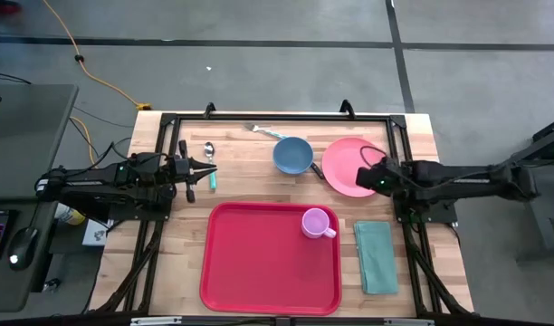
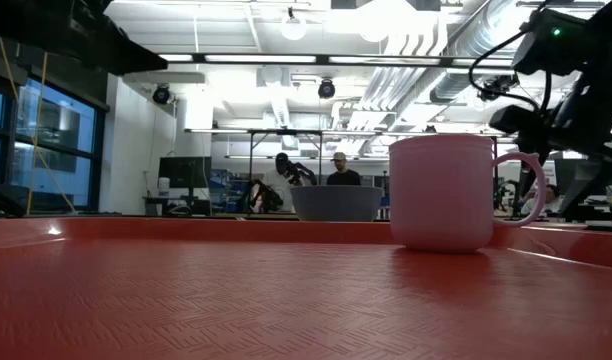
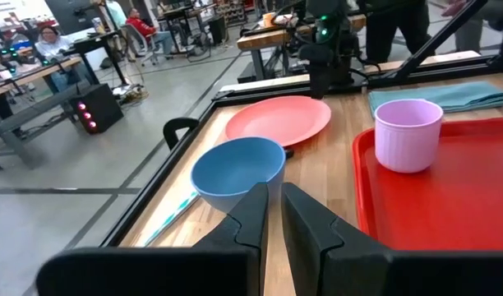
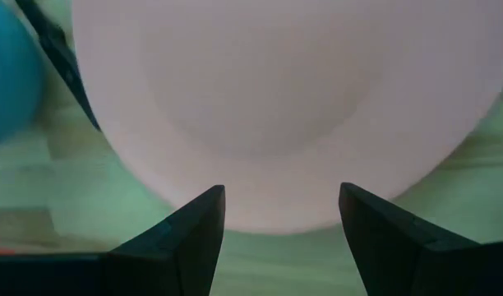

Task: Set up tray
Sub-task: Put the pink plate on the red serving tray to the bottom left of the purple mug

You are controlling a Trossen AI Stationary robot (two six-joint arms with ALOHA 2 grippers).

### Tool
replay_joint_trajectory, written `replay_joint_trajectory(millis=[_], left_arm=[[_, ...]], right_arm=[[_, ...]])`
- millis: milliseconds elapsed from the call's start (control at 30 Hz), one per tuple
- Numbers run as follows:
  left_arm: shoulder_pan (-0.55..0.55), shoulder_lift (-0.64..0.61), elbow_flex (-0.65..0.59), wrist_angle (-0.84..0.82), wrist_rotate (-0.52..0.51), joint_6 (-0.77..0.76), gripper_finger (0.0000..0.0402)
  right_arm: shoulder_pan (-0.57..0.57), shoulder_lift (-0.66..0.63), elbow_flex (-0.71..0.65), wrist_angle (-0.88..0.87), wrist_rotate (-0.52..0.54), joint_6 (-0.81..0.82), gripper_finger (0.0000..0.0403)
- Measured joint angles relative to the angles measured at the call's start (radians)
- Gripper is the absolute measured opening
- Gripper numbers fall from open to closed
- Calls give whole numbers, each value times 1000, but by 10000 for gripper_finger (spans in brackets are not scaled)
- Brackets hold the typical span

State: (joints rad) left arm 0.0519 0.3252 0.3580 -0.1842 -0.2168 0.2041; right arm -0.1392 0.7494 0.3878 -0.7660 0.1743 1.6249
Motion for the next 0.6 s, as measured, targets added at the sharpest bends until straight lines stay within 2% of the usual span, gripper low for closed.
replay_joint_trajectory(millis=[167,267,600], left_arm=[[0,0,0,-1,1,0,67],[0,0,0,-1,2,0,67],[0,0,0,-3,3,9,67]], right_arm=[[80,113,41,37,-22,-11,218],[128,162,83,26,-33,-73,218],[214,304,184,-137,0,-470,218]])
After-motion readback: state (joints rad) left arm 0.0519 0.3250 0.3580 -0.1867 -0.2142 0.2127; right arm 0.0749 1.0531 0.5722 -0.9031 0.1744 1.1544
